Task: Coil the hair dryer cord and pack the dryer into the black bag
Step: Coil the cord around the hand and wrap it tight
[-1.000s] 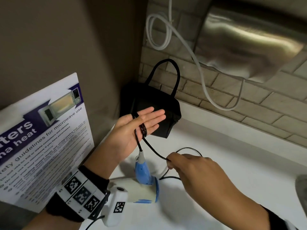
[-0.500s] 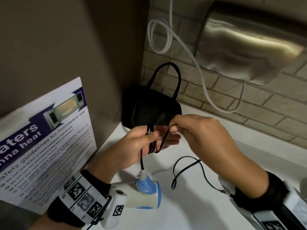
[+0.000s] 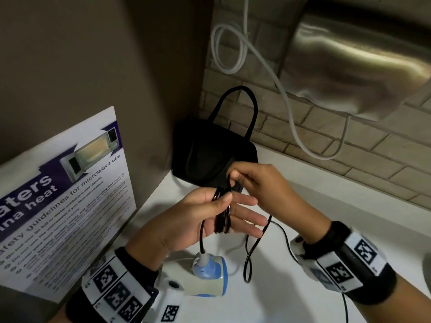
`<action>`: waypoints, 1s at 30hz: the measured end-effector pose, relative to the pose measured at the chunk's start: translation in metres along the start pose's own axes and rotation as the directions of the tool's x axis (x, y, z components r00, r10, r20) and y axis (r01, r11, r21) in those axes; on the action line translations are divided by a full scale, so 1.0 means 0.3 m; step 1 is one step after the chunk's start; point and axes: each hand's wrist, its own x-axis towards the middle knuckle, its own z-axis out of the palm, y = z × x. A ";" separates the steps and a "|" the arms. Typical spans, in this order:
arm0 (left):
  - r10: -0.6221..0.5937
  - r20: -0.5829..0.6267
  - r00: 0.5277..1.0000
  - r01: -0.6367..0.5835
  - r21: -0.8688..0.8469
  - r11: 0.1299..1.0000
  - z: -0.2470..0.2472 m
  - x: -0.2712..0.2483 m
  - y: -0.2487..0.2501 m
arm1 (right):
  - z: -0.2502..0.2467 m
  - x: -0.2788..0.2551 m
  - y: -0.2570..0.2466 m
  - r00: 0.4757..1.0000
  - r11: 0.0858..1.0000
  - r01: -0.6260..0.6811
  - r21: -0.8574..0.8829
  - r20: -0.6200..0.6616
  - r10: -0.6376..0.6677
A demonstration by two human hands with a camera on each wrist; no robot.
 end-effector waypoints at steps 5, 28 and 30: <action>0.119 -0.110 0.987 -0.116 0.032 0.993 -0.019 0.015 -0.020 | 0.114 -0.073 0.014 0.955 0.950 -0.237 0.204 0.230 0.189; 0.255 -0.435 0.864 -0.263 0.043 0.964 -0.034 0.059 -0.033 | 0.123 -0.223 -0.072 0.993 0.986 -0.117 -0.115 -0.042 0.113; 0.261 -0.425 0.867 -0.278 0.022 0.960 -0.036 0.057 -0.034 | 0.137 -0.224 -0.083 0.995 0.992 -0.102 -0.071 -0.013 0.102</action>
